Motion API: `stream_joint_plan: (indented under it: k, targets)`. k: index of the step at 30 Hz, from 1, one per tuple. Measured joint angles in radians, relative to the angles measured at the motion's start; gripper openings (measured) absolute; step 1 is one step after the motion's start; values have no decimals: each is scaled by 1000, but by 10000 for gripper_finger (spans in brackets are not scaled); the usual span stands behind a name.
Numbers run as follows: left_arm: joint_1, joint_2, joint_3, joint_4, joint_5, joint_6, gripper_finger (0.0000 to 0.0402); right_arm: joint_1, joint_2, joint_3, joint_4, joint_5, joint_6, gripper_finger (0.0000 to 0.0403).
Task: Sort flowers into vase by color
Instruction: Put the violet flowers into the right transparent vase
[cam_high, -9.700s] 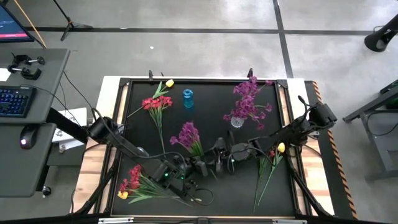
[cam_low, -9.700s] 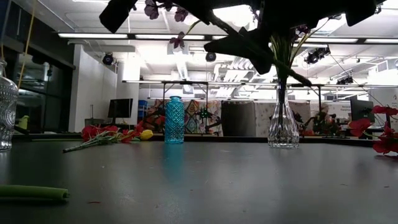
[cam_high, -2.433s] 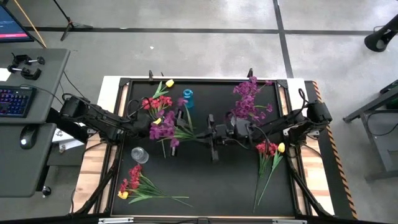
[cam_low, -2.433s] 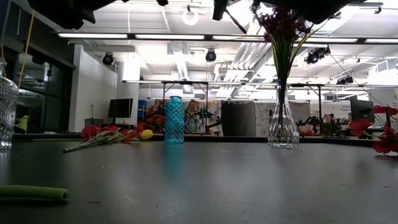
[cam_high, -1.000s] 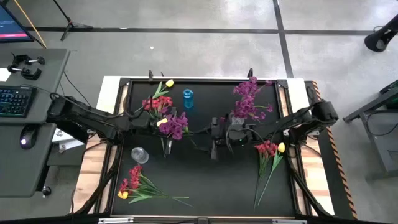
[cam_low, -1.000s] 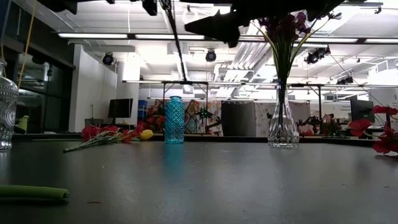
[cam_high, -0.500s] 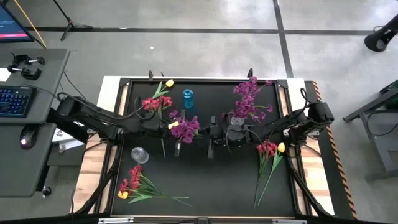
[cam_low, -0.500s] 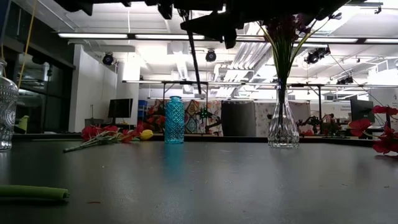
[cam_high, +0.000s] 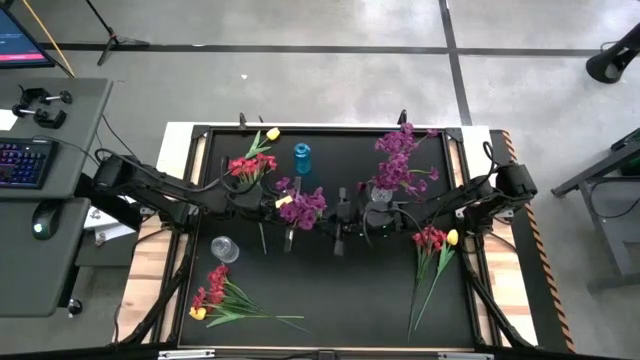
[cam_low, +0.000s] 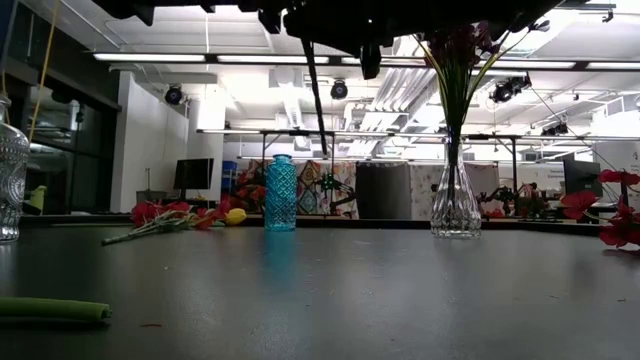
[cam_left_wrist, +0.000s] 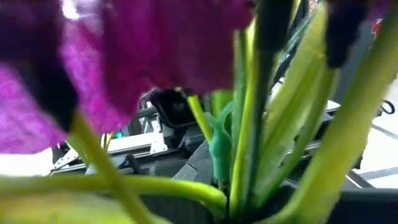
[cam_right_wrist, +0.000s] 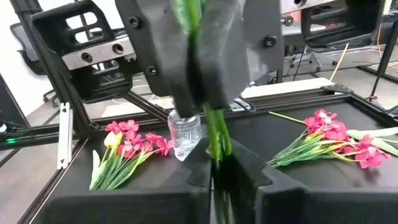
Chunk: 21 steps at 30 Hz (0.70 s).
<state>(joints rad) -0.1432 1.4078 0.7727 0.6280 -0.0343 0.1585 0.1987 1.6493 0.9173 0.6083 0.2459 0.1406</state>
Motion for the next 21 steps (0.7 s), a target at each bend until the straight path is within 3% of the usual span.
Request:
stream_joint_plan:
  k: [5, 11, 17, 21]
  targets:
    - [0, 0, 1, -23, -4, -17, 25, 19, -5, 0, -6, 44, -1, 7]
    - [-1, -53, 0, -122, -30, -26, 90, 53, -72, 0, -76, 108, -9, 2]
    - [-2, -193, 0, -374, -103, -67, 153, 107, -186, 0, -229, 249, -27, 1]
    - [-2, -268, -25, -514, -111, -129, 173, 166, -273, 0, -338, 353, -37, 1]
